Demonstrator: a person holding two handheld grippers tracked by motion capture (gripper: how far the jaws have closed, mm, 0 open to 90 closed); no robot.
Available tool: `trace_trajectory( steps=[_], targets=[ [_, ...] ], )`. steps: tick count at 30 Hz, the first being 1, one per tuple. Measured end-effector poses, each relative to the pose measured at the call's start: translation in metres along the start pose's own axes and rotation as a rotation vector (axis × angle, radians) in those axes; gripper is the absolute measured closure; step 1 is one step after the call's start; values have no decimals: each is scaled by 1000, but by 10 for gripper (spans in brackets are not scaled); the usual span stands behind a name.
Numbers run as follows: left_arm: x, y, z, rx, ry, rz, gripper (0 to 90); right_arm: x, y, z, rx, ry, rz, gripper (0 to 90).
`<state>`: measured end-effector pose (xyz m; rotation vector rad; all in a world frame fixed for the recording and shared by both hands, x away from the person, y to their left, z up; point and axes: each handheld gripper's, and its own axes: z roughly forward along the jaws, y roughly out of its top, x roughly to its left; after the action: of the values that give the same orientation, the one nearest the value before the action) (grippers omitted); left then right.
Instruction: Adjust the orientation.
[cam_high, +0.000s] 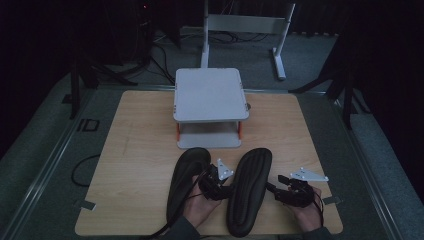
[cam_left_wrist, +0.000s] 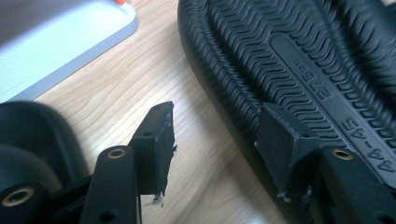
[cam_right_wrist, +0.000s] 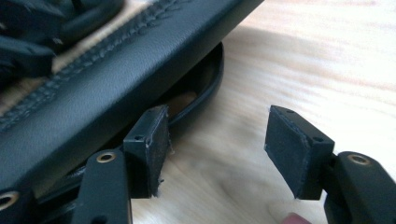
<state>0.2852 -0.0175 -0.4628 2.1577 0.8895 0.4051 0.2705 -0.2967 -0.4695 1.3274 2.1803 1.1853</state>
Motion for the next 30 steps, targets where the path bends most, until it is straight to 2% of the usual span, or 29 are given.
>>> trace_trajectory(
  steps=[4,5,7,8,11,13,16,19,24,26,30],
  targets=[
    [6,-2,-2,-3,-7,-24,462,6,7,3,-10,28,-11,392],
    [7,-2,-4,-9,-5,-25,462,12,11,7,-14,46,-27,391],
    [9,-2,-9,-26,-10,-35,462,15,14,8,-20,58,-36,388],
    [10,0,-17,-53,-8,-49,462,22,20,12,-21,88,-52,381],
    [13,1,-24,-72,-2,-56,465,29,26,15,-30,108,-72,387],
    [17,2,-36,-110,-16,-77,464,36,34,19,-34,111,-93,390],
    [18,3,-44,-133,-12,-85,464,42,40,22,-43,129,-110,391],
    [19,2,-53,-167,-32,-100,464,48,46,23,-49,139,-130,393],
    [24,-2,-58,-174,-17,-113,464,53,51,25,-56,151,-146,393],
    [26,-5,-63,-192,-7,-119,464,58,52,28,-48,164,-164,390],
    [29,-8,-63,-189,-16,-122,464,63,52,35,-31,171,-185,388]
  ],
)
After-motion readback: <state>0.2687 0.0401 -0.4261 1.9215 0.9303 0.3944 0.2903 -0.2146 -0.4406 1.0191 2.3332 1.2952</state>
